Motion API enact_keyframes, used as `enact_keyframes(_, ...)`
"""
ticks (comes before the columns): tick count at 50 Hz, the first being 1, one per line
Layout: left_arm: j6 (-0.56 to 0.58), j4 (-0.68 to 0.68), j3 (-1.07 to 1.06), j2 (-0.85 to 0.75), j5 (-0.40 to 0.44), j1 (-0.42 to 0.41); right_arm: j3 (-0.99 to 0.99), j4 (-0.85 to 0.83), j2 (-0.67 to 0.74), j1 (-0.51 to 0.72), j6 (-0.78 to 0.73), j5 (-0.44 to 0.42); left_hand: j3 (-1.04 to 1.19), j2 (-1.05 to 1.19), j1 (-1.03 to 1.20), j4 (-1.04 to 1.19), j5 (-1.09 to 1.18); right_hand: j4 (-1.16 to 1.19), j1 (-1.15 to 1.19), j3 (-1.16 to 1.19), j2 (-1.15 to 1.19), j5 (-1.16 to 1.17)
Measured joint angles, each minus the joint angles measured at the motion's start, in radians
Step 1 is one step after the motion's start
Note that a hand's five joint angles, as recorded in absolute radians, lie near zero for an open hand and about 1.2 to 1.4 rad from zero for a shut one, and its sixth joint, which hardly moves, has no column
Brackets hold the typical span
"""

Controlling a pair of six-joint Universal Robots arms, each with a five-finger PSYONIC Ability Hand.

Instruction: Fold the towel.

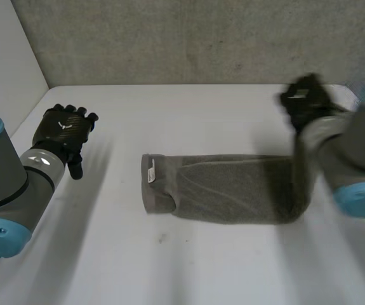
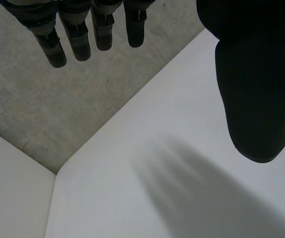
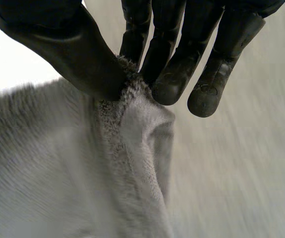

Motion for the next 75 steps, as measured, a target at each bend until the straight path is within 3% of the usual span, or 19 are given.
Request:
enact_keyframes(7, -0.011, -0.001, 0.006, 0.004, -0.003, -0.009, -0.116, -0.009, 0.175, 0.386, 0.014, -0.003, 0.000, 0.000, 0.000, 0.000, 0.000, 0.000, 0.000, 0.000, 0.000, 0.000)
enact_keyframes(11, -0.015, -0.001, 0.004, 0.006, -0.003, -0.013, -0.131, -0.012, 0.255, 0.506, 0.012, -0.010, 0.000, 0.000, 0.000, 0.000, 0.000, 0.000, 0.000, 0.000, 0.000, 0.000)
enact_keyframes(17, -0.015, -0.002, 0.001, 0.008, -0.002, -0.017, -0.111, -0.002, 0.301, 0.553, 0.008, -0.011, 0.000, 0.000, 0.000, 0.000, 0.000, -0.054, -0.038, -0.054, -0.051, -0.051)
enact_keyframes(19, -0.015, -0.002, 0.002, 0.008, -0.002, -0.019, -0.093, 0.001, 0.292, 0.551, 0.012, -0.010, 0.000, 0.000, 0.000, 0.000, 0.000, -0.193, -0.162, -0.188, -0.186, -0.172)
enact_keyframes(24, -0.013, -0.001, 0.008, 0.010, -0.001, -0.035, 0.021, -0.034, 0.159, 0.480, 0.069, -0.003, 0.000, 0.000, 0.000, 0.000, 0.000, -0.950, -0.924, -0.945, -0.954, -0.966)
enact_keyframes(26, -0.013, 0.000, 0.014, 0.010, 0.000, -0.046, 0.096, -0.065, 0.075, 0.415, 0.123, 0.000, 0.000, 0.000, 0.000, 0.000, -0.002, -1.081, -1.052, -1.083, -1.079, -1.097)
enact_keyframes(33, -0.013, 0.000, 0.034, 0.011, -0.001, -0.076, 0.320, -0.124, -0.096, 0.195, 0.307, -0.001, 0.000, 0.000, 0.000, 0.000, -0.003, -1.086, -1.080, -1.096, -1.088, -1.097)
enact_keyframes(38, -0.014, 0.000, 0.040, 0.010, -0.002, -0.089, 0.420, -0.128, -0.091, 0.096, 0.358, -0.007, 0.000, 0.000, 0.000, 0.000, -0.003, -1.078, -1.068, -1.087, -1.079, -1.090)
enact_keyframes(42, -0.015, 0.000, 0.039, 0.009, -0.003, -0.097, 0.463, -0.126, -0.039, 0.045, 0.360, -0.009, 0.000, 0.000, 0.000, 0.000, -0.003, -0.894, -0.864, -0.883, -0.875, -0.876)
enact_keyframes(48, -0.016, 0.000, 0.033, 0.008, -0.004, -0.106, 0.456, -0.125, 0.006, 0.028, 0.352, -0.006, 0.000, 0.000, 0.000, 0.000, -0.003, -0.639, -0.605, -0.634, -0.624, -0.638)
enact_keyframes(52, -0.016, 0.000, 0.029, 0.008, -0.004, -0.110, 0.431, -0.125, 0.006, 0.032, 0.354, -0.003, 0.000, 0.000, 0.000, 0.000, -0.003, -0.601, -0.572, -0.596, -0.587, -0.611)
enact_keyframes(61, -0.016, -0.001, 0.019, 0.012, -0.006, -0.113, 0.404, -0.120, -0.021, 0.042, 0.393, -0.001, 0.000, 0.000, 0.000, 0.000, -0.003, -0.716, -0.687, -0.711, -0.693, -0.727)
enact_keyframes(63, -0.016, -0.001, 0.017, 0.014, -0.006, -0.112, 0.408, -0.113, -0.024, 0.042, 0.416, -0.001, 0.000, 0.000, 0.000, 0.000, -0.002, -0.871, -0.852, -0.866, -0.857, -0.890)
enact_keyframes(67, -0.016, -0.002, 0.014, 0.018, -0.005, -0.111, 0.420, -0.087, -0.024, 0.041, 0.466, -0.003, 0.000, 0.000, 0.000, 0.000, -0.003, -0.948, -0.912, -0.940, -0.930, -0.967)
enact_keyframes(71, -0.017, -0.002, 0.013, 0.020, -0.005, -0.111, 0.430, -0.067, -0.018, 0.041, 0.501, -0.007, 0.000, 0.000, 0.000, 0.000, -0.002, -0.847, -0.826, -0.850, -0.836, -0.833)
enact_keyframes(75, -0.028, -0.002, 0.012, 0.021, -0.005, -0.112, 0.436, -0.056, -0.003, 0.040, 0.519, -0.010, 0.000, 0.000, 0.000, 0.000, -0.002, -0.526, -0.484, -0.506, -0.493, -0.515)
